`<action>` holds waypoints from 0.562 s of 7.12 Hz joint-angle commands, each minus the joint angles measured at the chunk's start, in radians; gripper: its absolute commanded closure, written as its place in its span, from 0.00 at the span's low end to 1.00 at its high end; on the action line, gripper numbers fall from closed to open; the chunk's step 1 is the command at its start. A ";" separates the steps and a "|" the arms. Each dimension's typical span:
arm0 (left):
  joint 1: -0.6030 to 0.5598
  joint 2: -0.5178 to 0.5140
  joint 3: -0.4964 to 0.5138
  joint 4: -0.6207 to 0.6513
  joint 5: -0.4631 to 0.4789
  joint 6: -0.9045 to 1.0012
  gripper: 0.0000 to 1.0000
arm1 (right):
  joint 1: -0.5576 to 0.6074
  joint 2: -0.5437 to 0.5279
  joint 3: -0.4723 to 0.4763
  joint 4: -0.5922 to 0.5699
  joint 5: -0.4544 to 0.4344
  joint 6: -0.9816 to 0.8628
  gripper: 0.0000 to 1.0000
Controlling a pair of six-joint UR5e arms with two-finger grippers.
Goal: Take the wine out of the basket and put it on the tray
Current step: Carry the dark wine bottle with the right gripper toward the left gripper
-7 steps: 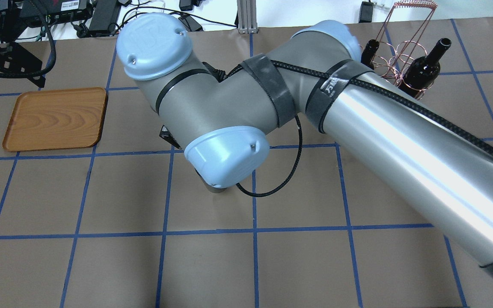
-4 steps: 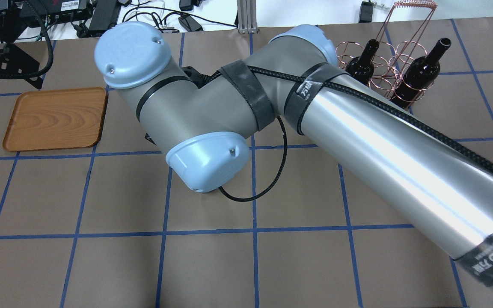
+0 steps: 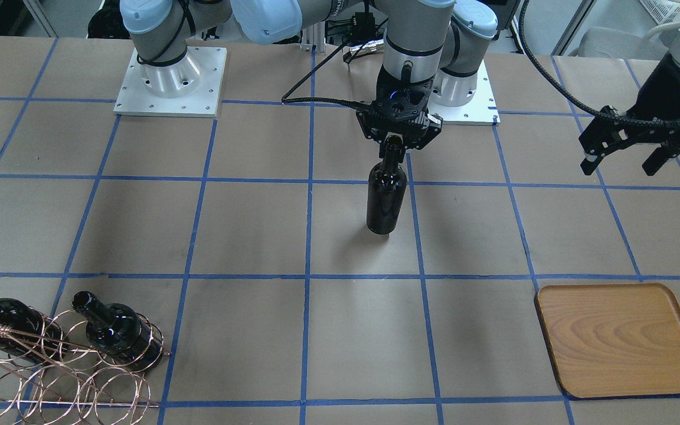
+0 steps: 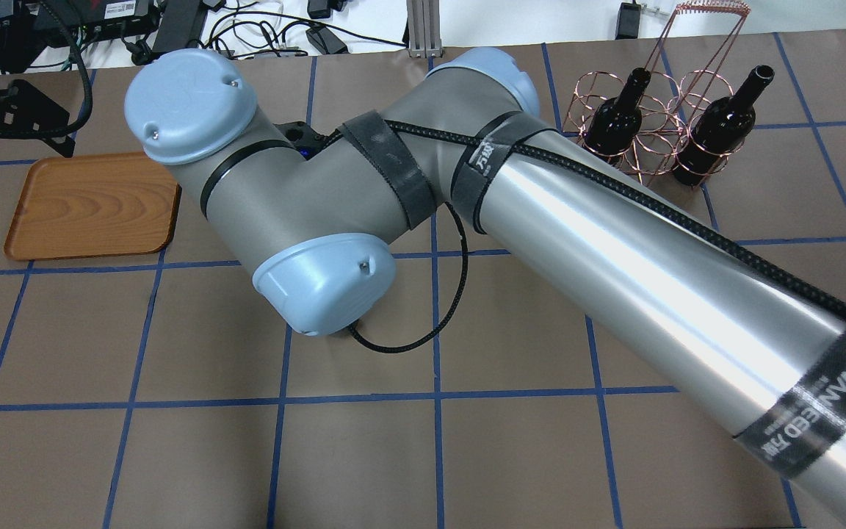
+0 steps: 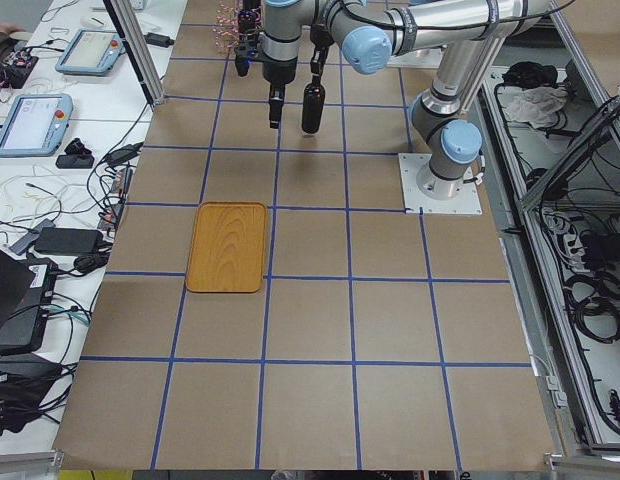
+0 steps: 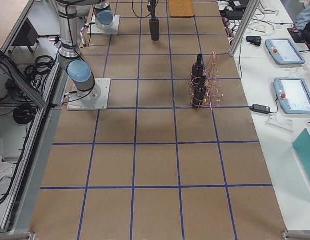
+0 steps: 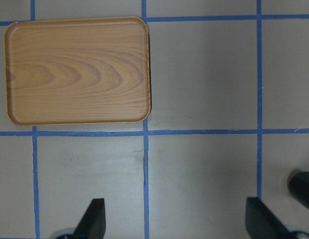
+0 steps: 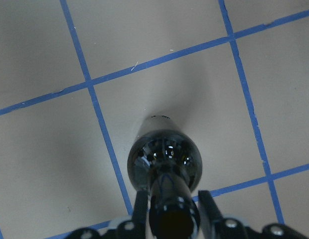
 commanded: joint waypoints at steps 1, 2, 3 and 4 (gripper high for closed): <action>0.000 -0.006 -0.001 -0.004 -0.002 0.000 0.00 | 0.000 -0.002 0.003 0.001 -0.003 -0.006 0.05; -0.002 -0.012 -0.004 -0.009 -0.021 0.001 0.00 | 0.000 -0.005 0.001 0.001 -0.006 -0.010 0.01; -0.003 -0.016 -0.004 -0.020 -0.072 0.001 0.00 | -0.002 -0.009 -0.005 0.001 -0.009 -0.015 0.00; -0.005 -0.015 -0.004 -0.047 -0.078 -0.002 0.00 | -0.023 -0.032 -0.006 0.003 -0.005 -0.052 0.00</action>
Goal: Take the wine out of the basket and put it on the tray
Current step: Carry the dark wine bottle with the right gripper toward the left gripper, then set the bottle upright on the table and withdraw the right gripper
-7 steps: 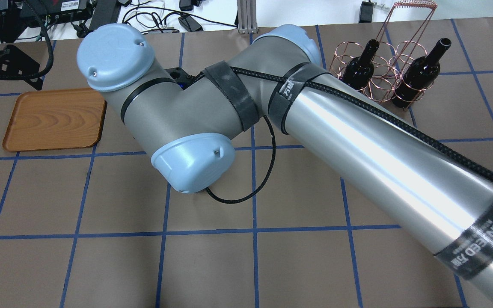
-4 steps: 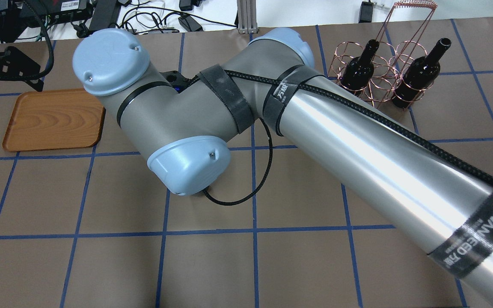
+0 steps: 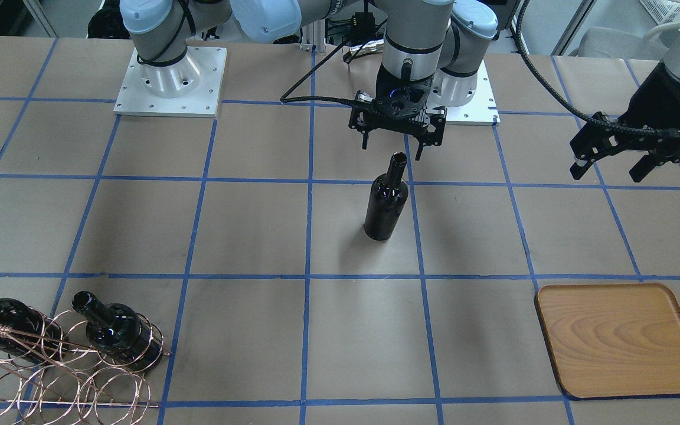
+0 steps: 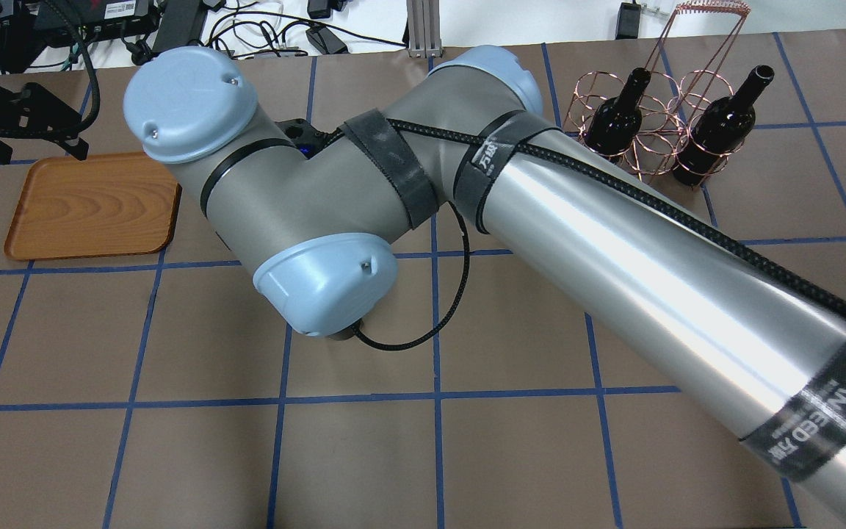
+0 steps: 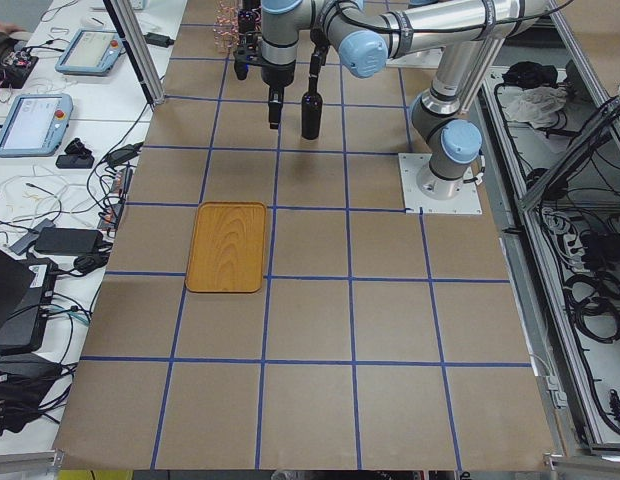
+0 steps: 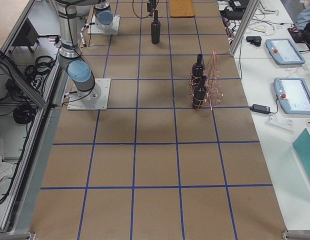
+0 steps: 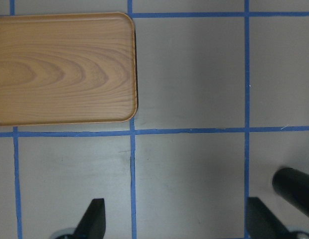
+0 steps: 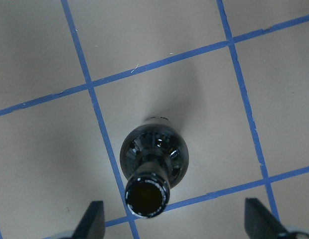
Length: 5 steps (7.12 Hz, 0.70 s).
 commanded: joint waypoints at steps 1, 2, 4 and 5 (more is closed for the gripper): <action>-0.016 -0.004 -0.002 -0.027 -0.026 -0.005 0.00 | -0.070 -0.053 -0.003 0.010 0.002 -0.116 0.00; -0.037 -0.004 -0.004 -0.030 -0.021 -0.016 0.00 | -0.145 -0.099 -0.002 0.042 0.014 -0.168 0.00; -0.126 0.008 -0.004 -0.022 -0.013 -0.069 0.00 | -0.308 -0.185 0.000 0.203 0.042 -0.434 0.00; -0.196 0.008 -0.004 -0.019 -0.009 -0.175 0.00 | -0.387 -0.222 0.001 0.252 0.039 -0.601 0.00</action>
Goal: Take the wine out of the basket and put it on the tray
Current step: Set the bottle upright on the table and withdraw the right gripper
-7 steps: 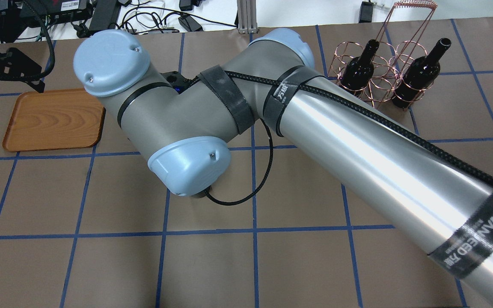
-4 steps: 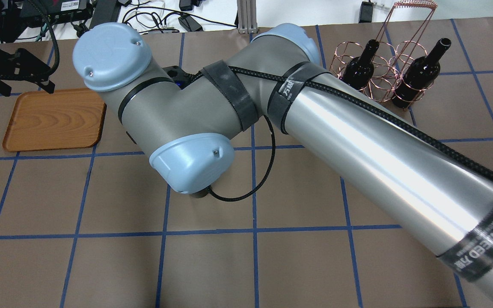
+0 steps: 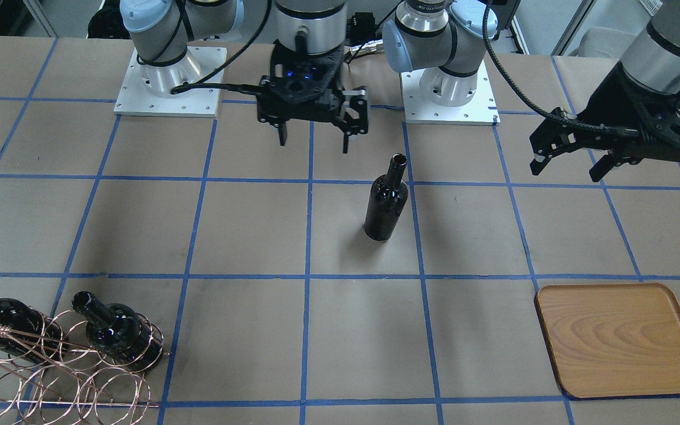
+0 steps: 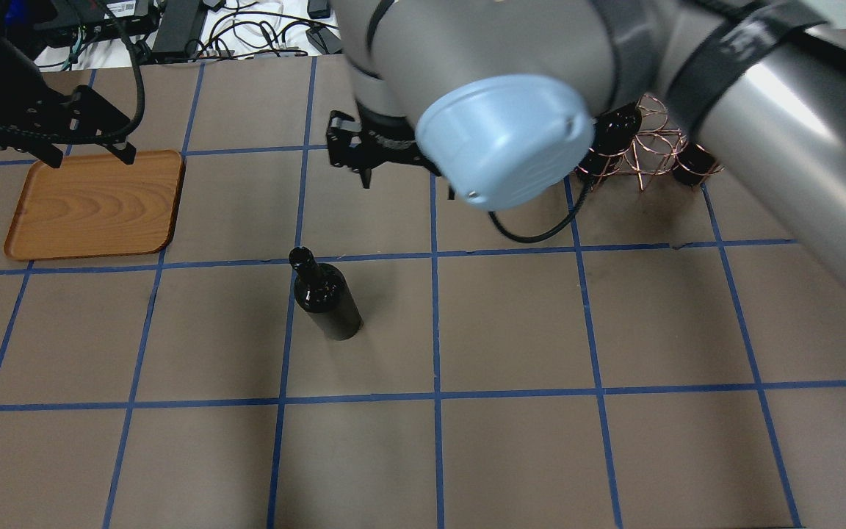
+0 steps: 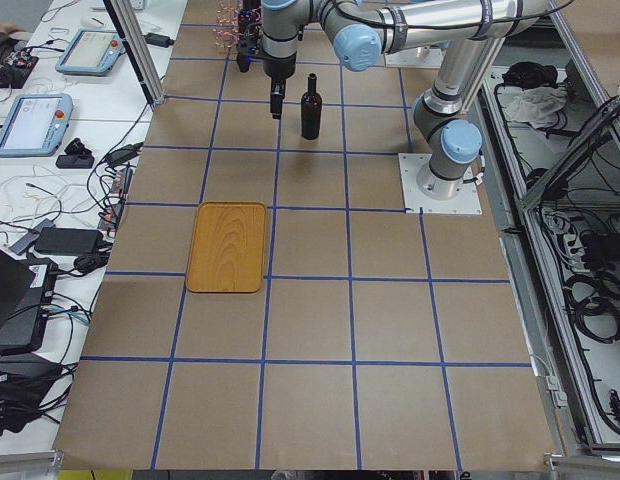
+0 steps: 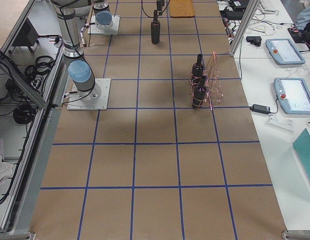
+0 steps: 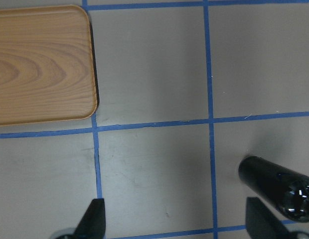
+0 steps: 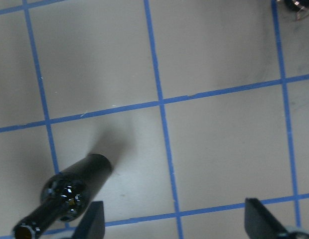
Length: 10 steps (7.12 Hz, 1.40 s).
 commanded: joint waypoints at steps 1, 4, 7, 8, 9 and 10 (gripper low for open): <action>-0.147 0.003 0.000 0.001 0.005 -0.191 0.00 | -0.184 -0.078 0.003 0.117 0.003 -0.301 0.00; -0.311 0.008 -0.058 0.008 0.011 -0.343 0.00 | -0.329 -0.122 0.003 0.171 0.031 -0.495 0.00; -0.385 -0.010 -0.141 0.086 0.017 -0.410 0.00 | -0.334 -0.149 0.014 0.153 0.029 -0.557 0.00; -0.390 -0.009 -0.196 0.124 0.032 -0.410 0.00 | -0.334 -0.151 0.015 0.130 0.028 -0.557 0.00; -0.390 -0.010 -0.221 0.128 0.034 -0.411 0.00 | -0.335 -0.151 0.015 0.086 0.031 -0.546 0.00; -0.394 -0.010 -0.229 0.128 0.037 -0.414 0.00 | -0.338 -0.149 0.017 0.081 0.029 -0.555 0.00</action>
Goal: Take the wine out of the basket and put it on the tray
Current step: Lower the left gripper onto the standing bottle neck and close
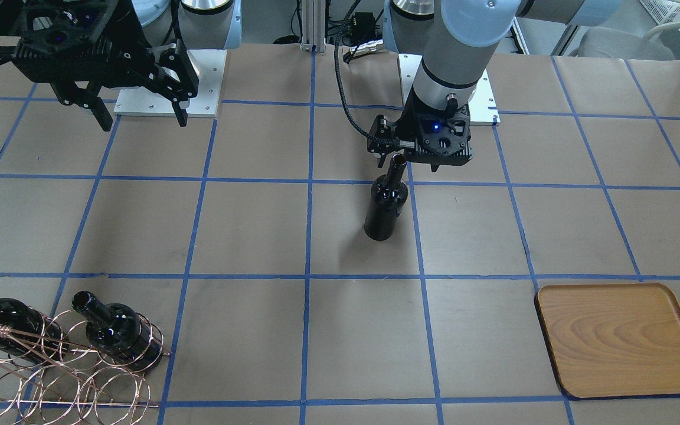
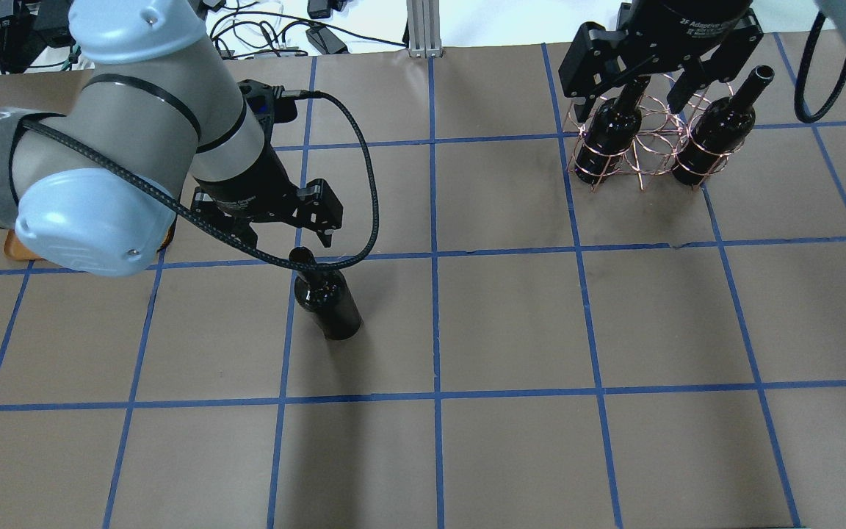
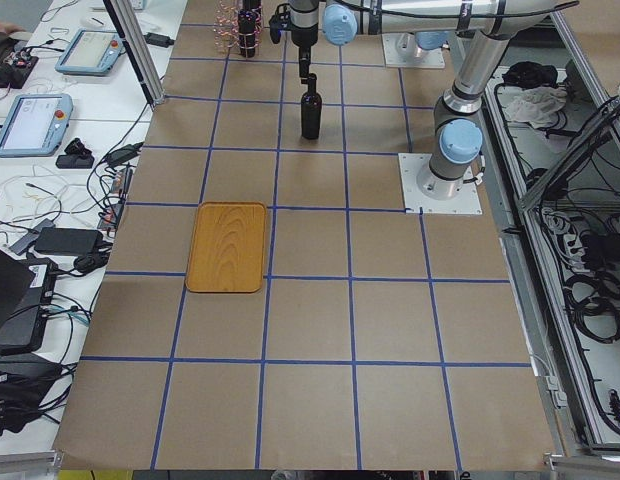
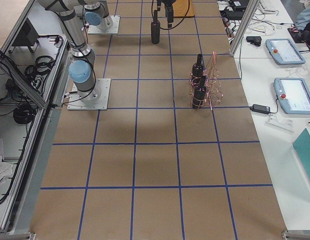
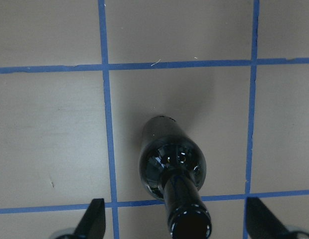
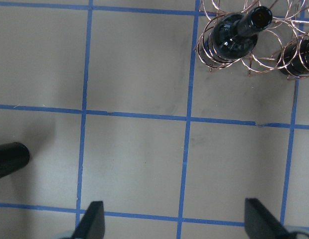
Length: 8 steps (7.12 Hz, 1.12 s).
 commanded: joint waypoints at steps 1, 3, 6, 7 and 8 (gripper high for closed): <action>-0.011 -0.001 -0.024 0.004 0.003 -0.008 0.03 | -0.003 -0.001 0.003 -0.025 0.000 -0.004 0.00; -0.014 -0.002 -0.029 -0.004 -0.002 -0.025 0.16 | -0.006 0.001 0.005 -0.030 0.000 0.002 0.00; -0.014 -0.016 -0.029 -0.007 -0.011 -0.027 0.21 | -0.006 -0.001 0.006 -0.022 -0.074 -0.001 0.00; -0.014 -0.024 -0.029 -0.007 -0.009 -0.025 0.40 | -0.005 -0.004 0.006 -0.019 -0.077 0.001 0.00; -0.016 -0.025 -0.027 -0.010 -0.009 -0.025 0.63 | -0.004 -0.005 0.006 -0.008 -0.075 0.002 0.00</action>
